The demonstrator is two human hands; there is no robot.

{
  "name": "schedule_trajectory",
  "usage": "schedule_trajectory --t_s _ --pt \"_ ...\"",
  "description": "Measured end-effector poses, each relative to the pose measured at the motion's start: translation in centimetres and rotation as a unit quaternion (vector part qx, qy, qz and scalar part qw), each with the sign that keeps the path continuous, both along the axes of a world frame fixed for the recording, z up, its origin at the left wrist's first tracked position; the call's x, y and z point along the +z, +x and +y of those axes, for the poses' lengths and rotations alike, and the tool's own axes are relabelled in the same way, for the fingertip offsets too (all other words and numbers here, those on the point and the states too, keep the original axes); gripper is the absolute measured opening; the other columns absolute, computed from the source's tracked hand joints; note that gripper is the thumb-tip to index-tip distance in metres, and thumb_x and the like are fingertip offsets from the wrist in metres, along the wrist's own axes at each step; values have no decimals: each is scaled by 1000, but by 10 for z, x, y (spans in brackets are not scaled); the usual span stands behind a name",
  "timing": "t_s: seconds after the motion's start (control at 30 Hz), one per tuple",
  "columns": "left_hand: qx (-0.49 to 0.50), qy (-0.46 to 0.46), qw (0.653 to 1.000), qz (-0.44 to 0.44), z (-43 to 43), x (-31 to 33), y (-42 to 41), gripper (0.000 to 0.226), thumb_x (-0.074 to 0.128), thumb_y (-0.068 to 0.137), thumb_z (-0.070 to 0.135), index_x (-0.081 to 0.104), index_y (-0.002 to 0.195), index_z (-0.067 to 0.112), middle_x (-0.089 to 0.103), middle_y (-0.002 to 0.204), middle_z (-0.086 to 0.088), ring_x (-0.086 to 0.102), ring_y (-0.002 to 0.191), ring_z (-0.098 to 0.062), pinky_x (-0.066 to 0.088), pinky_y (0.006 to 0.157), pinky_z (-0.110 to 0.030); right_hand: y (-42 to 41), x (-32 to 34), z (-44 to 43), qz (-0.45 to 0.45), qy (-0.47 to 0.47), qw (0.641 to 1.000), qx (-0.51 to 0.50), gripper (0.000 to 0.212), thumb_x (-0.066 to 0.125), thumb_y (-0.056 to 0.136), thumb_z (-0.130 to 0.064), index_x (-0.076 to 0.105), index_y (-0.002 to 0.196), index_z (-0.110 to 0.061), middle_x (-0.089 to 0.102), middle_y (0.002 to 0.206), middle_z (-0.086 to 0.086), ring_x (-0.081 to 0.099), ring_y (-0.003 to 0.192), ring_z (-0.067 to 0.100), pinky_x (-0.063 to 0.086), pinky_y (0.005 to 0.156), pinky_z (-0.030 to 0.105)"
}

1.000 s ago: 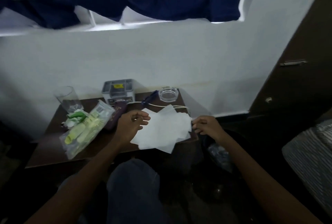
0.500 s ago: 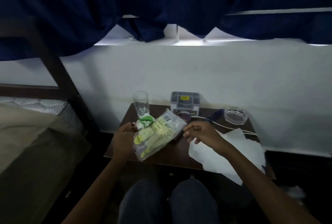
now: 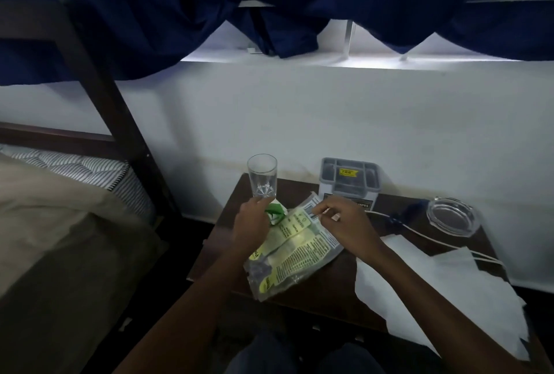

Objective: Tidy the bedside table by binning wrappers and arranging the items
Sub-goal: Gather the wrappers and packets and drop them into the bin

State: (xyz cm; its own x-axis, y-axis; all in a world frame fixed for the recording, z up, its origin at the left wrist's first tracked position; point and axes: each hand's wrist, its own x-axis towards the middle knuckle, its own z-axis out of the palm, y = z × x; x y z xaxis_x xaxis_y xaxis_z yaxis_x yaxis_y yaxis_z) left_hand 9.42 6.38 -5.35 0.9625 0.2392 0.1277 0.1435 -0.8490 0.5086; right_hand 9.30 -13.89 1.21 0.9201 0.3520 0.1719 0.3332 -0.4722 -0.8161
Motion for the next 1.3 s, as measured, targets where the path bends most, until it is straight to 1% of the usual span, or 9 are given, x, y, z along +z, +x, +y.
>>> schedule_trajectory --t_s 0.1,0.2,0.33,0.47,0.67,0.87,1.0,1.17,1.3 --pt "18 93 995 -12 0 -9 16 39 47 90 12 56 126 24 56 131 -3 51 114 -27 43 94 -40 7 -3 3 4 11 1000 -3 14 56 84 2 67 88 -5 66 96 7 61 83 17 42 62 6" --pt "40 87 995 -1 6 -11 19 21 54 88 21 68 103 22 66 113 -1 56 103 -23 45 87 -37 10 -2 3 3 34 999 -4 15 57 84 2 68 86 -8 68 93 3 65 87 21 50 72 22" --pt "107 -99 988 -56 15 -6 11 11 59 87 16 67 93 14 69 96 -3 63 87 -20 52 78 -35 9 4 4 7 37 999 0 16 56 85 1 67 85 -10 66 90 0 65 87 23 53 78 35" --pt "139 -216 960 -115 31 11 -3 9 58 89 10 64 96 6 63 88 -2 57 76 -12 41 58 -9 8 10 9 8 43 999 7 14 56 85 1 67 85 -7 69 89 5 66 85 25 54 75 39" --pt "183 -331 910 -170 57 25 -23 3 60 87 4 63 88 5 60 73 2 55 68 -11 45 64 -22 2 4 27 -2 3 1000 13 15 56 82 5 69 85 -2 67 89 11 59 77 18 42 64 7" --pt "212 -457 844 -181 71 17 -38 22 56 90 3 56 74 18 60 73 -2 57 69 -19 51 75 -36 -4 -19 43 14 -73 997 32 16 56 81 5 67 86 -5 66 98 10 59 84 20 45 73 25" --pt "228 -520 801 -189 72 16 -45 4 55 91 5 58 89 7 59 79 -2 59 69 -12 54 56 -13 -1 -29 45 -18 -100 995 21 21 56 79 5 67 93 -5 65 103 10 56 99 26 43 82 26" --pt "242 -581 751 -199 76 17 -56 15 53 93 6 55 80 14 58 77 -5 62 48 0 54 50 -14 2 -25 48 -114 -326 935 76 54 57 82 -15 45 134 -26 49 137 -6 34 128 23 23 103 39" --pt "264 -612 722 -189 76 15 -66 13 54 93 8 55 81 15 60 80 -7 64 51 -3 57 54 -18 -7 -39 66 -170 -412 881 156 58 58 80 -13 44 134 -30 50 139 -6 37 131 27 9 110 54"
